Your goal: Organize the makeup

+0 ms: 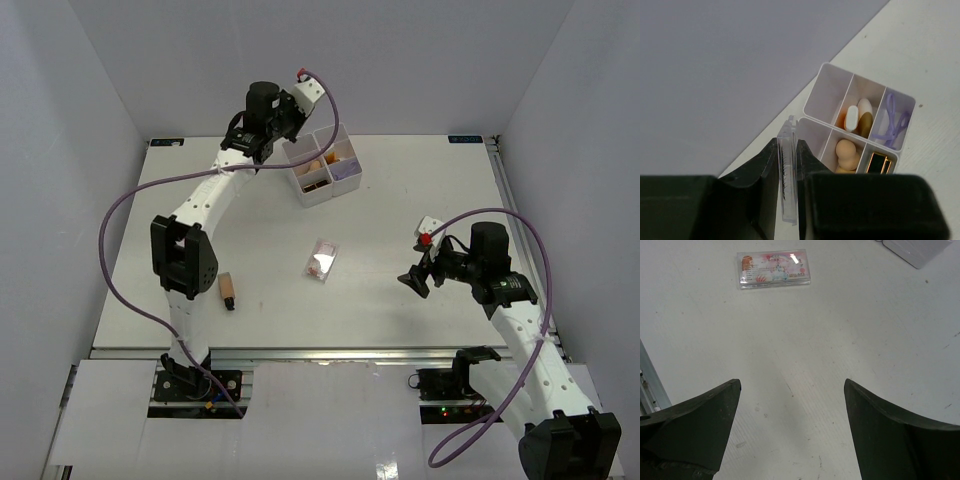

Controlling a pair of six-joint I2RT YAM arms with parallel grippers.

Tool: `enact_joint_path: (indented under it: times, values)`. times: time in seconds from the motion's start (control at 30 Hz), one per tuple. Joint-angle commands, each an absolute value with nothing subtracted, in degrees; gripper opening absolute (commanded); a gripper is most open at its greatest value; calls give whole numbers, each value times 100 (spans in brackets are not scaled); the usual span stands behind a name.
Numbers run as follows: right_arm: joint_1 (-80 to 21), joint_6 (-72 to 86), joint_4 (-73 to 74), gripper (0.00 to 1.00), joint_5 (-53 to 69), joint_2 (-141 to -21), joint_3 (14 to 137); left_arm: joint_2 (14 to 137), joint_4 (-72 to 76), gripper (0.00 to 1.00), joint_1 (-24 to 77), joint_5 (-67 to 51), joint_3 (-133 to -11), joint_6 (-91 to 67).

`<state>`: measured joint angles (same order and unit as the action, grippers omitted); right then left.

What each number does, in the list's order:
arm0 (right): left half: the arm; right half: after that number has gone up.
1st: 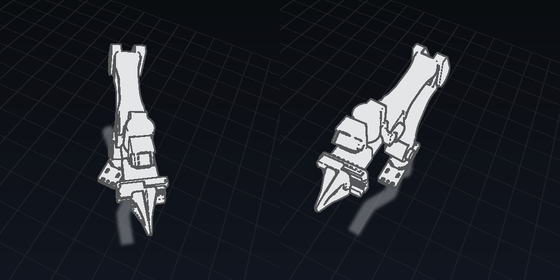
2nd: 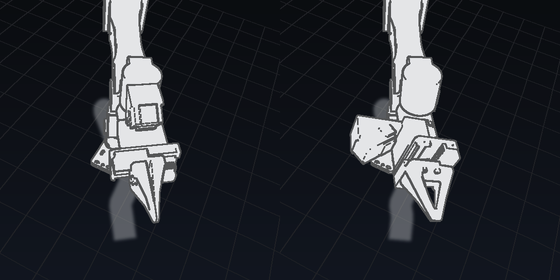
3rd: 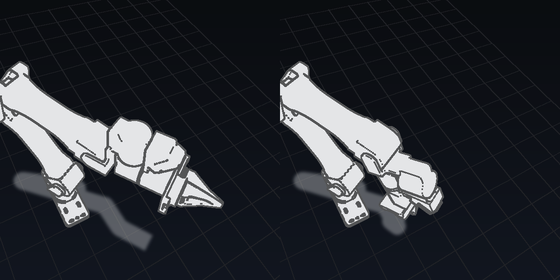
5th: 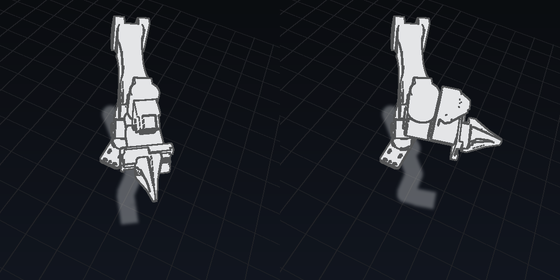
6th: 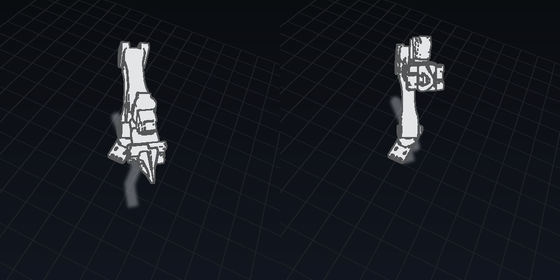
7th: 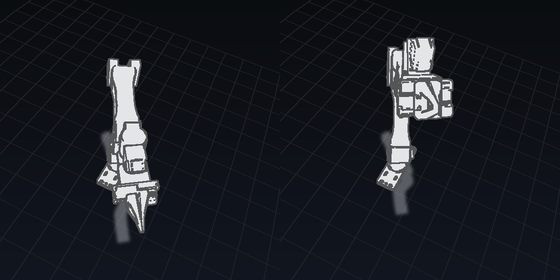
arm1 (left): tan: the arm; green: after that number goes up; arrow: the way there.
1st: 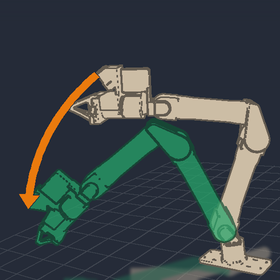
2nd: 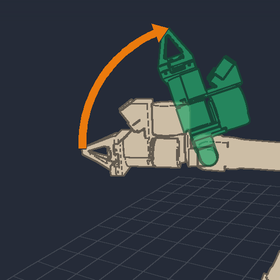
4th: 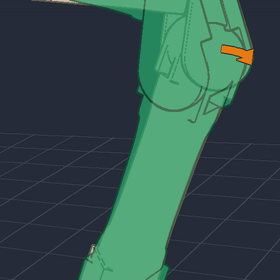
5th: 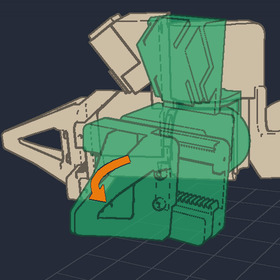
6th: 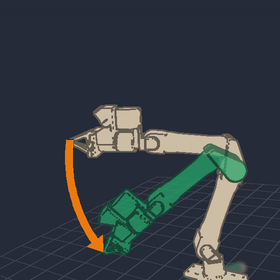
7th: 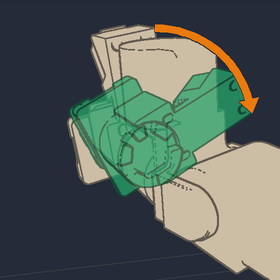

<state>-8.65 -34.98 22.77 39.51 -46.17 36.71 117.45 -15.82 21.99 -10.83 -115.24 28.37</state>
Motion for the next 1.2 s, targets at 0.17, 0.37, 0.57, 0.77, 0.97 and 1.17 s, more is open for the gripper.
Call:
enact_joint_path:
  times: [0.17, 0.37, 0.57, 0.77, 0.97, 1.17]
  values:
    - [-826, -3551, 2171, 90, 3902, -4764, 3762, 12040, -1283, 20, 2092, -1608, -11707, 3313]
    - [-826, -3551, 2162, 90, 3899, -4772, 3752, 12163, -1213, 21, 2078, -1646, -11644, 3411]
    - [-826, -3551, 2162, 90, 3892, -4765, 3753, 12290, -1195, 22, 2048, -1707, -11569, 3437]
    - [-826, -3551, 2162, 90, 3920, -4772, 3744, 12313, -1158, 23, 2048, -1687, -11378, 3436]
    - [-826, -3551, 2153, 90, 3920, -4772, 3738, 12281, -1082, 29, 2048, -1650, -11207, 3411]
    - [-824, -3551, 2153, 90, 3921, -4789, 3727, 12249, -973, 54, 2048, -1507, -11140, 3307]
